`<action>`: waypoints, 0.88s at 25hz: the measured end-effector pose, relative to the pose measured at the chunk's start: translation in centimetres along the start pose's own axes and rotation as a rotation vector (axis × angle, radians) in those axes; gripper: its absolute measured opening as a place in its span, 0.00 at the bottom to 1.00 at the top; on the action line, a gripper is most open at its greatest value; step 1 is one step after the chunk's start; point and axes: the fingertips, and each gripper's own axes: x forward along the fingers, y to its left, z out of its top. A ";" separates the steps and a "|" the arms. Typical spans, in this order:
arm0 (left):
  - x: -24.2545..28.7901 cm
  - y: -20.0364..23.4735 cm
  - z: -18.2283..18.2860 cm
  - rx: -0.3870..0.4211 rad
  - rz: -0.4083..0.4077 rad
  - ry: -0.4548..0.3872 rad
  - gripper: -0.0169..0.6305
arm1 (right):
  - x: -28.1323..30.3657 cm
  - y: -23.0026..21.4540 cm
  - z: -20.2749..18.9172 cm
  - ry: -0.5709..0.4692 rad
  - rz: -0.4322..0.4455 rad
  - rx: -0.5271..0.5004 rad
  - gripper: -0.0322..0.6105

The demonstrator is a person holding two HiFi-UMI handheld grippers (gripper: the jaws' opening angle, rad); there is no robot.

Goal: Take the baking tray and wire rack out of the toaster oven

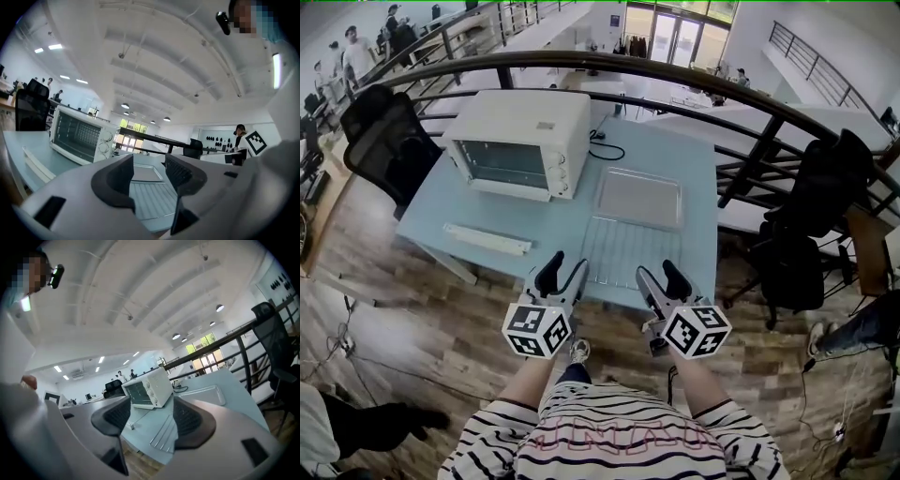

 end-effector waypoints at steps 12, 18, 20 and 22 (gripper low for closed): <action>-6.6 -4.1 2.4 0.241 0.056 -0.078 0.09 | -4.5 4.2 1.5 -0.098 0.066 -0.185 0.14; -9.5 -4.8 1.3 0.256 0.089 -0.073 0.06 | -5.9 5.3 -0.1 -0.081 0.087 -0.239 0.12; -10.4 -5.0 0.8 0.247 0.099 -0.073 0.06 | -6.5 5.5 -0.9 -0.062 0.091 -0.246 0.11; -11.1 -5.3 0.2 0.245 0.107 -0.070 0.06 | -6.9 5.5 -1.7 -0.044 0.093 -0.245 0.11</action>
